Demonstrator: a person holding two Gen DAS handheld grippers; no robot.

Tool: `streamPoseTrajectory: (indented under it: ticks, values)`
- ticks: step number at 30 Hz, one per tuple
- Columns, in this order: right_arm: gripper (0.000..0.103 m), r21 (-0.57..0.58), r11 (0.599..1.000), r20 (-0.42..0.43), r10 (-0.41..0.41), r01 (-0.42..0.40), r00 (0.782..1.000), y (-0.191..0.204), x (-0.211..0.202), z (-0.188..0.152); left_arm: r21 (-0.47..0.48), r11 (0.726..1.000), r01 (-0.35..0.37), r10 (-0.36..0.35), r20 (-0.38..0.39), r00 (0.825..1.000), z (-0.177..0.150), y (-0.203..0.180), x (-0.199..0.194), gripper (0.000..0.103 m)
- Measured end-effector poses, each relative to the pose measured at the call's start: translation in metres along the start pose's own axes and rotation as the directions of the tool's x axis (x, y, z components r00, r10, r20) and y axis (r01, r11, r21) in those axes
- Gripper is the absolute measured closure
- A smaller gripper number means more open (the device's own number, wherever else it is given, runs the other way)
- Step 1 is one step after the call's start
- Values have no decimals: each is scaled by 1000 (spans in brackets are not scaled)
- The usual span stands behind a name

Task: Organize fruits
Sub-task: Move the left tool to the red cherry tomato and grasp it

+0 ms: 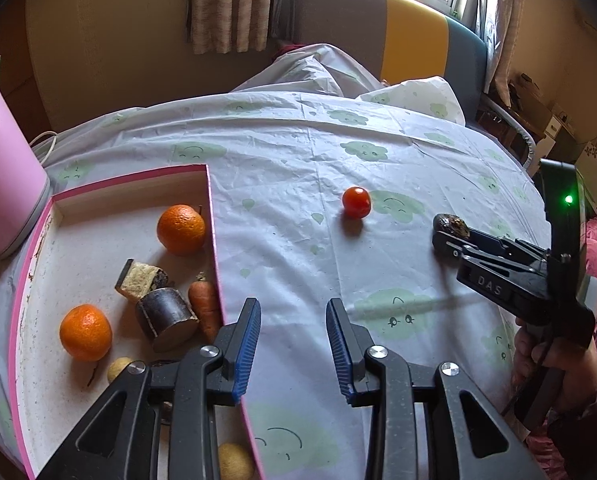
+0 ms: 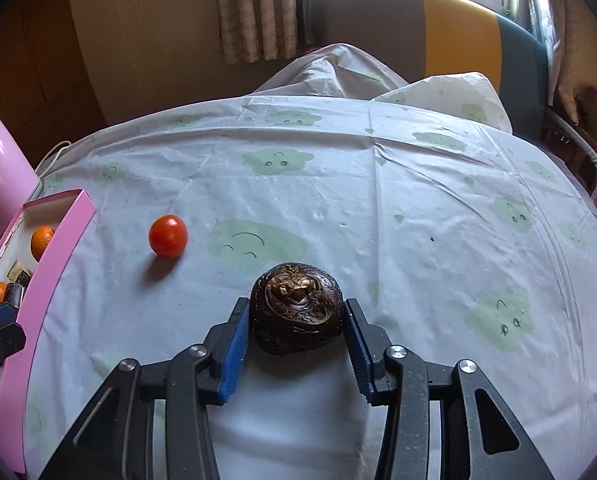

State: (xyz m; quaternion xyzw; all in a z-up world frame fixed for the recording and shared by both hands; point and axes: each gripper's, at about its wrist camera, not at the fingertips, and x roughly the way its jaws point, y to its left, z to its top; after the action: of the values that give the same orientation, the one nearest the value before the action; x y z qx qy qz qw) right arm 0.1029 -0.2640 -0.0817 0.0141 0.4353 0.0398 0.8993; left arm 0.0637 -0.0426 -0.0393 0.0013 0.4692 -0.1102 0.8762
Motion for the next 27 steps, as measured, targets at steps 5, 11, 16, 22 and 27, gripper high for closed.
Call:
streamPoseTrajectory:
  ticks: [5, 11, 16, 22, 27]
  values:
    - [56, 20, 1000, 13, -1, 1, 1000, -6, -2, -3, 7, 1000, 18, -17, -13, 1000, 8, -8, 8, 67]
    - [46, 38, 999, 23, 3, -4, 1000, -7, -1, -4, -56, 996, 69, -71, -19, 997, 27, -8, 21, 67]
    - [45, 46, 999, 31, 9, -10, 999, -8, -2, -5, -81, 988, 132, -138, -63, 988, 44, -20, 42, 67]
    - [44, 57, 998, 39, 22, -24, 999, -11, -2, -6, -96, 986, 133, -142, -89, 986, 59, -35, 68, 67]
    - [43, 63, 997, 43, 30, -33, 999, -11, -1, -6, -84, 989, 124, -130, -68, 989, 74, -43, 78, 67]
